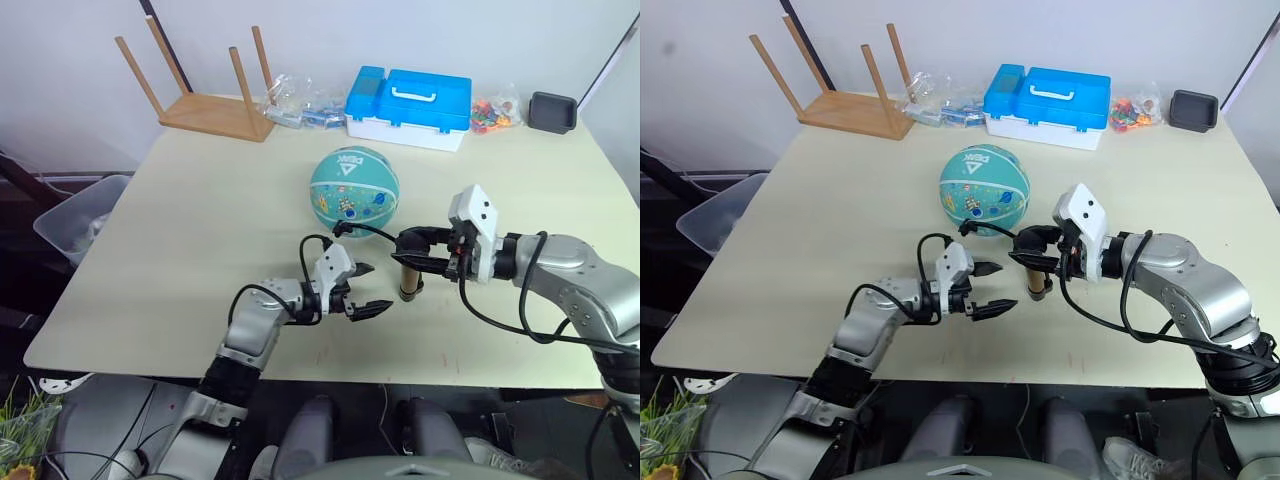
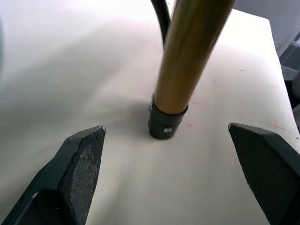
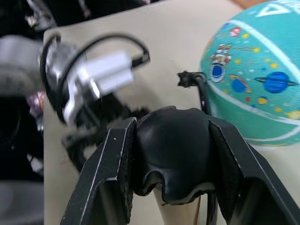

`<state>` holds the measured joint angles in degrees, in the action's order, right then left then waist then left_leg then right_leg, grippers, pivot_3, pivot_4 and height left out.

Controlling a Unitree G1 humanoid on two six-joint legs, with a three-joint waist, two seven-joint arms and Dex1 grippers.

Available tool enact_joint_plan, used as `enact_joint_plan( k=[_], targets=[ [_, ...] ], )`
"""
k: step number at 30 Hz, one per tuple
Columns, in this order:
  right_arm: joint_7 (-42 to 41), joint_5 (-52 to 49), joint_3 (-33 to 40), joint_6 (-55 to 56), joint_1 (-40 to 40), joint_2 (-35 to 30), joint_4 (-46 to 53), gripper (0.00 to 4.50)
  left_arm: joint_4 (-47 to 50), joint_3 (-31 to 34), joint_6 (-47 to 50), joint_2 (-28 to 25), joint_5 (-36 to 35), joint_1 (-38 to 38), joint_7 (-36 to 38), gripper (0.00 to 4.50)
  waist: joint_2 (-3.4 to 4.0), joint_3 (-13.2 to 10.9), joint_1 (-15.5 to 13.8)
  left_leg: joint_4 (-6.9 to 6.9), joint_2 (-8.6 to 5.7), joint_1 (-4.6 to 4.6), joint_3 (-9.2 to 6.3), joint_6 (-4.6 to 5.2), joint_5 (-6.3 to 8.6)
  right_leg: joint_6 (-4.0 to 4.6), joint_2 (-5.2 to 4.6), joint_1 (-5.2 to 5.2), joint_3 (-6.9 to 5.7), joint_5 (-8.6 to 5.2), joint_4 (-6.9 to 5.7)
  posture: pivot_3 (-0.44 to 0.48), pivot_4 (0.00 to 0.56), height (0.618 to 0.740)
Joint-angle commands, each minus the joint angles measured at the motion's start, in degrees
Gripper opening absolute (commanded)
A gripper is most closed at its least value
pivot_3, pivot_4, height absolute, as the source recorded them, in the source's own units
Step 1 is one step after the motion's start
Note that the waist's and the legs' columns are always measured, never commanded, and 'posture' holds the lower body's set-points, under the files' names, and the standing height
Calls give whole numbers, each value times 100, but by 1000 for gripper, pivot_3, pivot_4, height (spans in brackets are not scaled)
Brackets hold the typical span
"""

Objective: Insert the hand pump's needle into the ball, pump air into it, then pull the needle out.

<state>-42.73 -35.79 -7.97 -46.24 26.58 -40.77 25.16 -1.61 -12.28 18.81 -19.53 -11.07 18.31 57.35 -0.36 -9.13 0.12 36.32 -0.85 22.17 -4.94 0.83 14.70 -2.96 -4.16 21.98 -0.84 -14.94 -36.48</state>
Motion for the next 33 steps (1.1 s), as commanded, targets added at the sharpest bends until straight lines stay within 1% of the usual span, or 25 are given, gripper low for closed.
enact_joint_plan(
  k=[1, 4, 5, 9, 12, 13, 14, 18, 20, 22, 24, 26, 30, 33],
  targets=[
    [114, -1, 118, -626, 285, -343, 382, 1595, 564, 263, 149, -292, -360, -171, 136, 4445, 8, -19, -9, 1, 0, 8, 2, 0, 0, -1, -1, 8, 2, 1, 0, 0, 150, 740],
    [116, -73, 56, -979, 712, -507, 719, 1595, 828, 520, 211, -642, -627, -413, 267, 4445, 11, -56, -9, 18, -2, 80, 2, -11, -7, -3, 1, 78, 3, 4, -16, 0, 150, 740],
    [107, -2, -32, -1033, 819, -571, 773, 1595, 876, 587, 225, -739, -704, -486, 301, 4445, 14, -71, -8, 18, -2, 82, 4, -31, -19, -3, 0, 83, 6, 4, -19, 0, 150, 740],
    [27, 447, -638, -1192, 1185, -897, 991, 1595, 959, 889, 138, -1043, -937, -724, 368, 4445, 12, -96, 2, 12, -3, 91, 6, -36, -22, -2, 1, 98, 8, 4, -18, 0, 150, 740],
    [69, 574, -944, -1474, 1443, -877, 1051, 1595, 999, 1079, 82, -1196, -1075, -842, 412, 4445, 10, -98, 19, 17, -3, 125, 5, -38, -23, -2, 1, 130, 7, 4, -22, 0, 150, 740],
    [14, 744, -1236, -1529, 1604, -955, 1101, 1595, 1018, 1176, 51, -1261, -1131, -901, 441, 4445, 10, -98, 28, 35, -3, 157, 5, -40, -25, -2, 0, 158, 7, 6, -32, 0, 150, 740],
    [-63, 927, -1525, -1498, 1741, -1015, 1147, 1595, 1035, 1268, 33, -1316, -1189, -954, 464, 4445, 11, -99, 35, 40, -3, 165, 6, -46, -28, -2, 0, 166, 7, 6, -36, 0, 150, 740],
    [-120, 1359, -2329, -1467, 2129, -744, 1026, 1595, 1072, 1519, -19, -1492, -1354, -1136, 520, 4445, 7, -101, 71, 47, -4, 165, 6, -47, -29, -4, 0, 164, 9, 9, -38, 0, 150, 740],
    [-257, 1730, -2887, -1249, 2322, -579, 801, 1595, 1150, 1646, -56, -1561, -1460, -1291, 567, 4445, 7, -101, 72, 50, -4, 162, 5, -47, -29, -4, 2, 164, 9, 9, -45, 0, 150, 740],
    [-318, 2044, -3245, -1076, 2461, -378, 489, 1595, 1289, 1774, -81, -1636, -1585, -1467, 631, 4445, 6, -101, 89, 55, -3, 159, 7, -48, -29, -4, 2, 164, 12, 9, -51, 0, 150, 740],
    [-450, 2431, -3686, -785, 2605, -98, -59, 1595, 1506, 2006, -41, -1772, -1784, -1706, 704, 4445, 0, -101, 90, 64, -3, 158, 8, -48, -29, -4, 2, 163, 14, 10, -58, 0, 150, 740],
    [-565, 2678, -3900, -576, 2652, 76, -416, 1595, 1643, 2128, 3, -1858, -1916, -1832, 714, 4445, -2, -100, 71, 74, -1, 158, 8, -49, -30, -2, 3, 163, 15, 13, -66, 0, 150, 740],
    [-788, 3281, -4400, 124, 2597, 452, -1425, 1595, 2067, 2567, 243, -2158, -2316, -2156, 740, 4445, -7, -98, 59, 90, -3, 158, 8, -57, -34, -8, 3, 159, 17, 30, -72, 0, 150, 740],
    [-923, 3650, -4527, 585, 2491, 561, -1975, 1595, 2311, 2726, 448, -2343, -2525, -2318, 722, 4445, -3, -101, 46, 97, -4, 158, 11, -63, -41, -12, 5, 159, 24, 47, -71, 0, 150, 740]
  ],
)
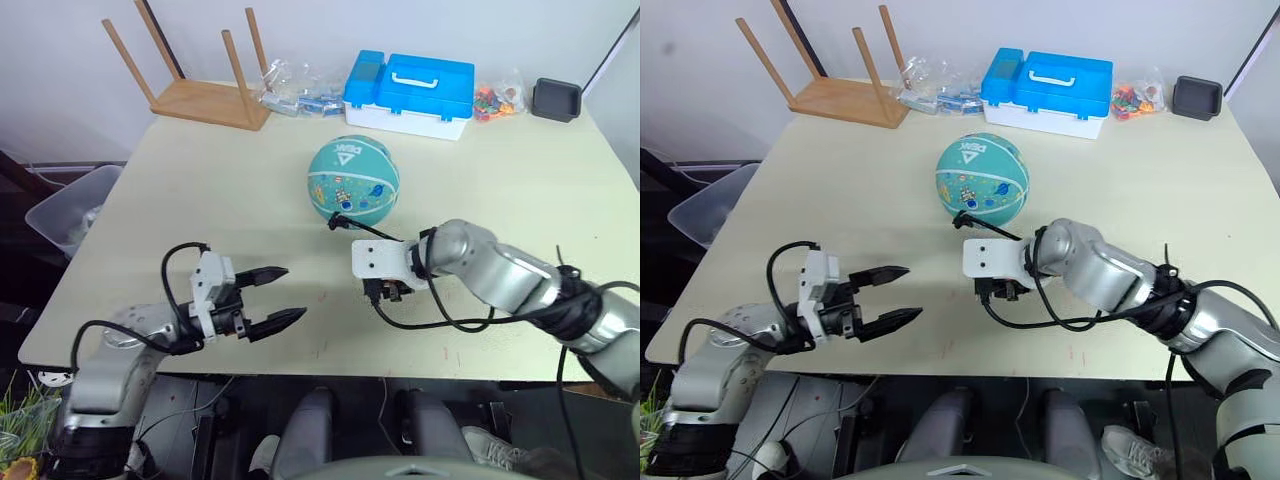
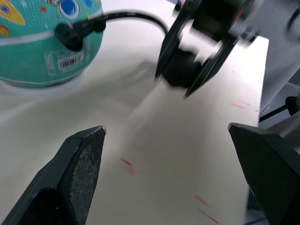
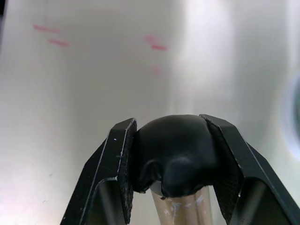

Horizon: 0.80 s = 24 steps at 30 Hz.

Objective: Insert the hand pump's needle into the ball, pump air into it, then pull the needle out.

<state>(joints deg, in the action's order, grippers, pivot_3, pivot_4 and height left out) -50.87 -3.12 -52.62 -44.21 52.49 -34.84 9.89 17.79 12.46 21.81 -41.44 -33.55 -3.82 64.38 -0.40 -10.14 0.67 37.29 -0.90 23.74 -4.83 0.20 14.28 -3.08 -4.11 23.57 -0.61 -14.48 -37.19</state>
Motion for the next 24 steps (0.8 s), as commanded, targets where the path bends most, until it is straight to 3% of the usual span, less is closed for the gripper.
enact_joint_plan(
  k=[1, 14, 15, 17, 20, 24],
  targets=[
    [-120, 532, -95, 551, -126, -7, -659, 1595, 432, 292, 210, -216, -316, -148, 17, 4445, 0, 0, -6, 1, -2, 0, 0, 3, 0, 1, 0, 0, 0, 4, 0, 0, 150, 740],
    [-704, 963, 618, 1123, -536, 296, -1485, 1595, 356, 101, 313, -298, -235, 94, -226, 4445, 0, 0, -4, 13, -1, -15, -9, -19, -16, 21, 26, 5, -2, 17, -56, 0, 150, 740],
    [-729, 965, 698, 1126, -560, 293, -1456, 2607, 326, 68, 311, -295, -221, 140, -235, 4445, 0, 0, -4, 14, -2, -15, -8, -19, -16, 21, 25, 5, -2, 18, -57, 0, 150, 740],
    [-779, 816, 1009, 1062, -630, 291, -1224, 3176, 259, -3, 306, -289, -177, 236, -245, 4445, 1, -1, 9, 15, -2, -14, -8, -20, -17, 21, 26, 5, -2, 18, -57, 0, 150, 740],
    [-995, 460, 1519, 908, -811, 208, -638, 4401, 138, -79, 286, -270, -105, 368, -249, 4445, 2, -2, 26, 13, -2, -12, -3, -26, -20, 21, 28, 13, 4, 18, -61, 0, 150, 740],
    [-1146, 0, 2179, 628, -1124, 2, 304, 4401, 9, -163, 238, -190, -26, 520, -323, 4445, 2, -2, 33, 13, 6, -13, 1, -20, -16, 23, 38, 15, 10, 19, -63, 0, 150, 740]
  ],
)
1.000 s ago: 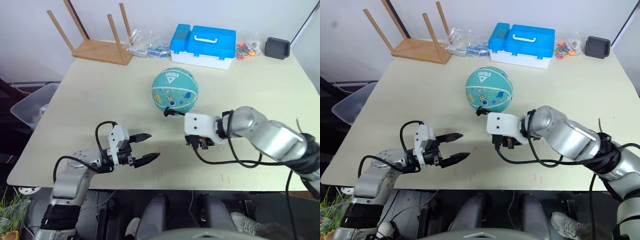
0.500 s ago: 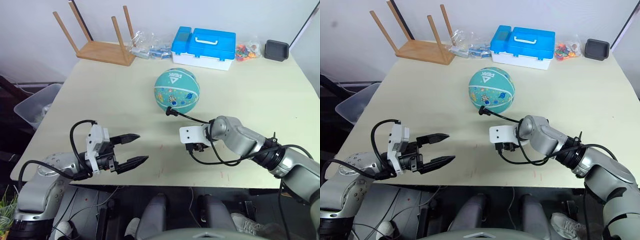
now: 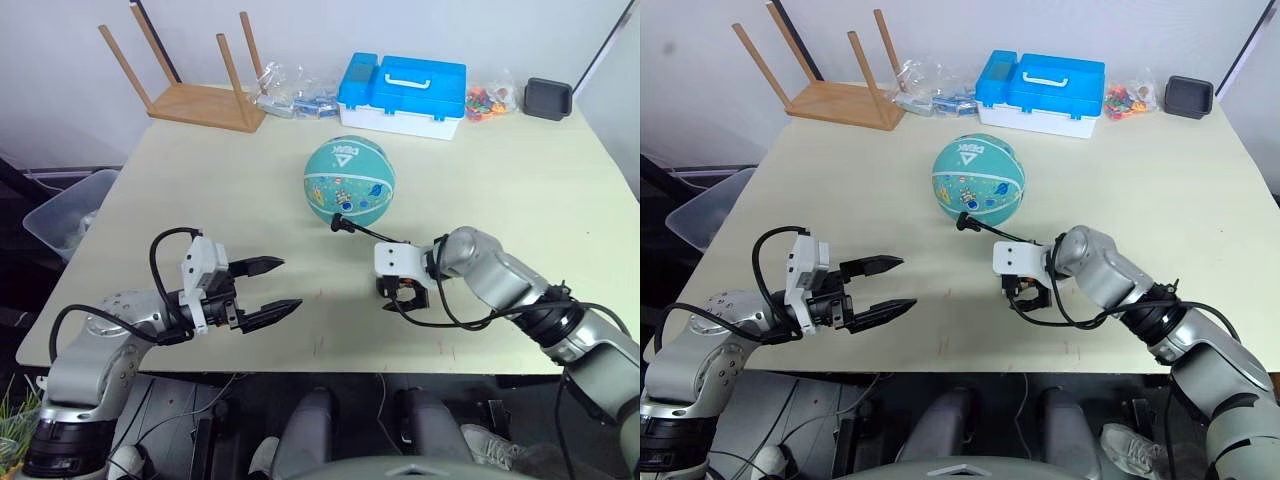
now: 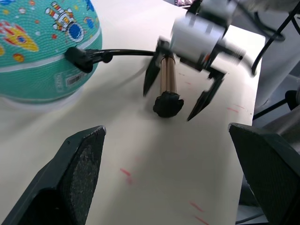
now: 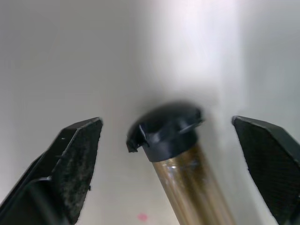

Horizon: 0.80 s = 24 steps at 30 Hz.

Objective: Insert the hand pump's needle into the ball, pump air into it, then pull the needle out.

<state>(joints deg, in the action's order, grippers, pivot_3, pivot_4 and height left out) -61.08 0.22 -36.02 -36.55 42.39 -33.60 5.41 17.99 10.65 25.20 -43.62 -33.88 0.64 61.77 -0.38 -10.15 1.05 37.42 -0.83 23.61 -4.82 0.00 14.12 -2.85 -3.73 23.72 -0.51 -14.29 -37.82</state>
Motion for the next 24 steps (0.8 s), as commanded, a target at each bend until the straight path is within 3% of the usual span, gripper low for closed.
enact_joint_plan(
  k=[1, 15, 24],
  targets=[
    [-139, -458, 677, -212, -201, -160, 964, 4401, -31, 4, -95, 47, 10, 101, -71, 4445, 0, 0, -7, 0, 0, 1, -1, 1, 0, 0, 1, 0, -1, 0, -1, 0, 150, 740],
    [674, -1961, 3021, -1081, -1866, -483, 3476, 4401, -587, -86, -225, 110, 100, 461, 14, 4445, -3, 1, -3, 5, 0, -2, 3, 3, 1, 3, -1, -2, 0, 3, -10, 0, 150, 740],
    [1423, -2295, 4053, -768, -2828, -536, 4495, 4401, -1861, -222, -489, 157, 316, 1592, 307, 4445, -8, 3, -36, 14, 2, -14, 38, 4, 0, 3, 5, -14, 4, 4, -16, 0, 150, 740]
  ],
)
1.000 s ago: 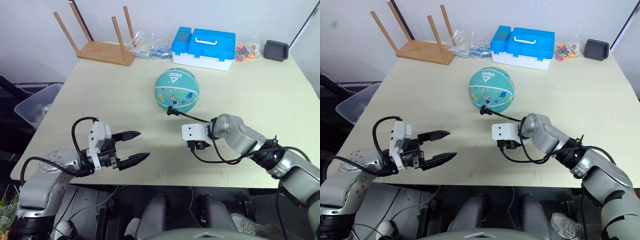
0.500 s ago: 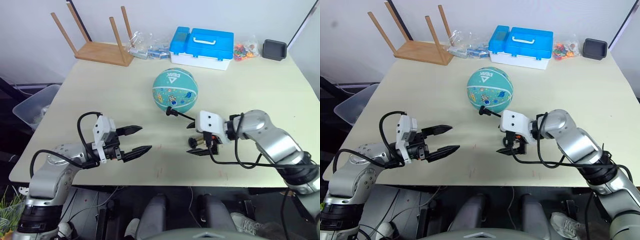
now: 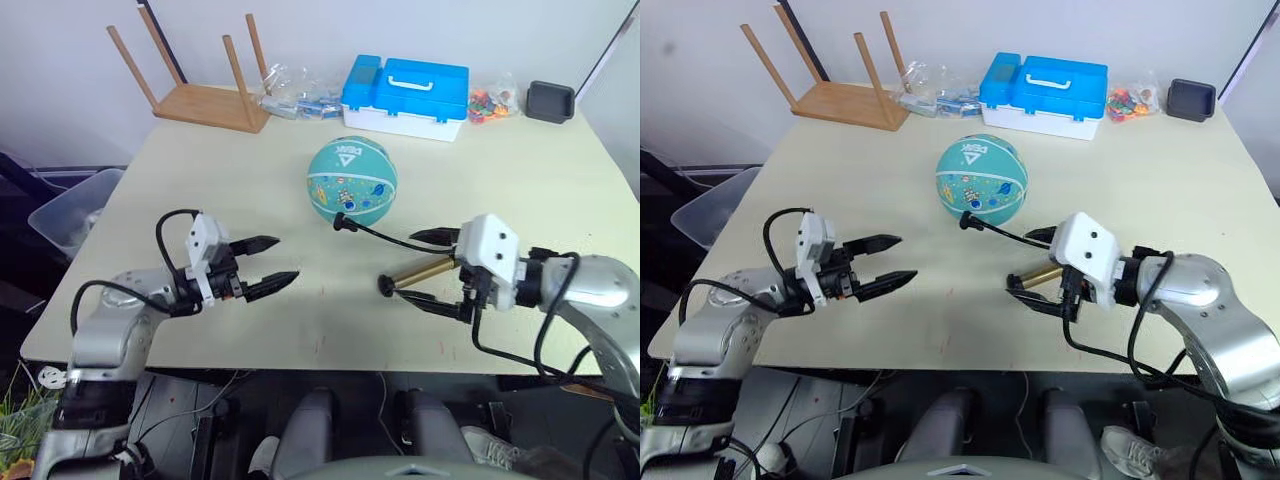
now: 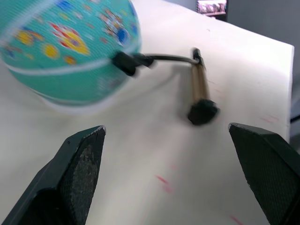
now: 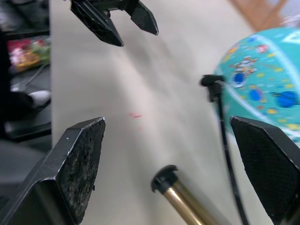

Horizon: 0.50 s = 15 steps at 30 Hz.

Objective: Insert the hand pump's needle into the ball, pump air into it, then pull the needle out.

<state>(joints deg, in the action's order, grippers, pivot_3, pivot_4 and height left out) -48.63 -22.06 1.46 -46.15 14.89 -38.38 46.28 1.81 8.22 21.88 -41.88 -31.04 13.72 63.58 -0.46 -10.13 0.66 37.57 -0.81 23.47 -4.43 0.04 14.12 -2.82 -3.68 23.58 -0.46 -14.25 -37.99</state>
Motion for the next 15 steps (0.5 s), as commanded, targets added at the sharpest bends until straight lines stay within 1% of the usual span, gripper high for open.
enact_joint_plan(
  k=[1, 6, 10, 15],
  targets=[
    [234, -77, 367, 217, -147, -88, 486, 4401, -432, -10, -199, -8, 81, 473, 167, 4445, 0, 0, 4, 1, 0, -1, 0, 0, 0, 0, 0, 0, 0, 0, 0, 0, 150, 740],
    [431, -150, 507, 318, -368, -206, 684, 4401, -1321, -184, -379, 111, 331, 1396, 270, 4445, -3, 1, 8, 2, 1, -1, 1, 1, -1, 0, 4, -1, -1, 0, -3, 0, 150, 740],
    [611, -221, 573, 352, -492, -225, 773, 4401, -2185, -394, -599, 376, 669, 2335, 200, 4445, -8, 2, 4, 14, 0, 3, 2, 1, -1, 0, 5, -2, -2, 0, -5, 0, 150, 740],
    [803, -310, 541, 369, -516, -212, 824, 4401, -3064, -466, -778, 776, 1004, 3240, -121, 4445, -12, -1, 12, 56, 0, 22, -3, 2, 0, -3, 8, -1, -7, 1, -13, 0, 150, 740]
  ],
)
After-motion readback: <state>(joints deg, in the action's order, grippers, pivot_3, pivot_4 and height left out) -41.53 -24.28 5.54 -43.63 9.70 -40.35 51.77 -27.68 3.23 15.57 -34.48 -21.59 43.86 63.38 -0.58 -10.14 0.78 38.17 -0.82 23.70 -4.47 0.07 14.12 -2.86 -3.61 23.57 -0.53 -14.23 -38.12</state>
